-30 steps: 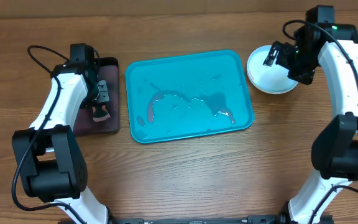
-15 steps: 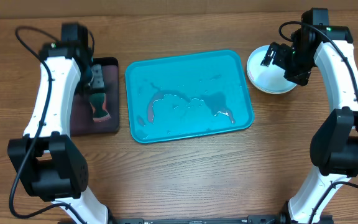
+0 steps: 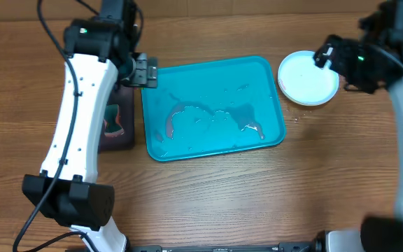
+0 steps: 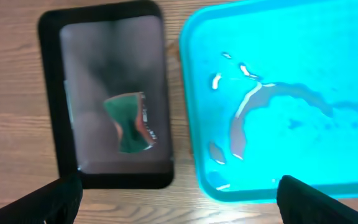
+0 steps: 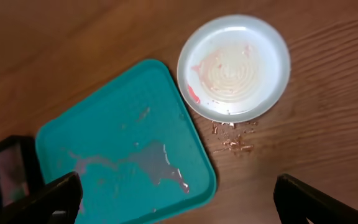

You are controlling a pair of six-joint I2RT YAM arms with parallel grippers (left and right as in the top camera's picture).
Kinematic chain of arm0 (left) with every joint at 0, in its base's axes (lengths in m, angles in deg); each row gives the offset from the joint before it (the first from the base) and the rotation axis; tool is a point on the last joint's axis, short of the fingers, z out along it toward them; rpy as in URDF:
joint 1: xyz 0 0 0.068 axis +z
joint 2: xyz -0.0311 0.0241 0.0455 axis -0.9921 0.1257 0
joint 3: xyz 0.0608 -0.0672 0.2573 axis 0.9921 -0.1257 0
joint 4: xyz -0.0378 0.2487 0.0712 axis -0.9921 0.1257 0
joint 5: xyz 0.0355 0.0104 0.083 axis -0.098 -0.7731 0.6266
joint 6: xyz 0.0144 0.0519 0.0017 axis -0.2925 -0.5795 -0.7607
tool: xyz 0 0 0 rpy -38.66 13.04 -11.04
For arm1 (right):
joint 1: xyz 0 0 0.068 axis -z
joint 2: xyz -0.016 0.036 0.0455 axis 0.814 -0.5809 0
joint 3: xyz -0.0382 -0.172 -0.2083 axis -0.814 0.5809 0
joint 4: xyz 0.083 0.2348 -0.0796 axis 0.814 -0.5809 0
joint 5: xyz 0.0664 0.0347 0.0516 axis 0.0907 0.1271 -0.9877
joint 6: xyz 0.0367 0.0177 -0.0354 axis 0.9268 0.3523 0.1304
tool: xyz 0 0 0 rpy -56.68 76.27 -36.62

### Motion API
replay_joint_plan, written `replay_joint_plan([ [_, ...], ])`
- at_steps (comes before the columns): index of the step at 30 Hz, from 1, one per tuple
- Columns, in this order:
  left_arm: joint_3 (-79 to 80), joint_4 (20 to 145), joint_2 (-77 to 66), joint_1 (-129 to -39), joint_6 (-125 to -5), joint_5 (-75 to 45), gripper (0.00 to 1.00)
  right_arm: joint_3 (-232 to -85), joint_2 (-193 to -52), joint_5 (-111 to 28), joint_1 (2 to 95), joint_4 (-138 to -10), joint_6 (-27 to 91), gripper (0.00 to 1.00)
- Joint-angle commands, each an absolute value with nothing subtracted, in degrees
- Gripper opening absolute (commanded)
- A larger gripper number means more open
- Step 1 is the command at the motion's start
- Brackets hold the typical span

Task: Clean dirty plates on tray and stack at the side

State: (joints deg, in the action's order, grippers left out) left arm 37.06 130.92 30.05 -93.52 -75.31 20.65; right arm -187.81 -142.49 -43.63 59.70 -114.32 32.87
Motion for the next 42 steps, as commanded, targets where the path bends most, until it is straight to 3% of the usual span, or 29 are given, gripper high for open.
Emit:
replay_joint_plan([
  [1,37.7,131.0,28.8,-94.9,-73.6,20.0,1.0,-188.2,-136.4,-41.9,59.4,-116.0,30.2,1.0],
  [11,37.7,130.6,28.8,-95.6,-73.4,20.0,1.0,-188.2,-123.6,-42.3,59.4,-122.2,30.0,1.0],
  [26,37.7,130.6,28.8,-95.6,-73.4,20.0,1.0,-187.9,-123.8,-40.7,59.4,-122.0,29.7,1.0],
  [33,37.7,130.6,28.8,-95.6,-73.4,20.0,1.0,-175.2,-116.4,-41.1,58.9,-104.1,26.4,1.0],
  [42,37.7,130.6,28.8,-95.6,-73.4,20.0,1.0,-135.8,-91.2,-40.9,54.5,-73.3,22.0,1.0],
])
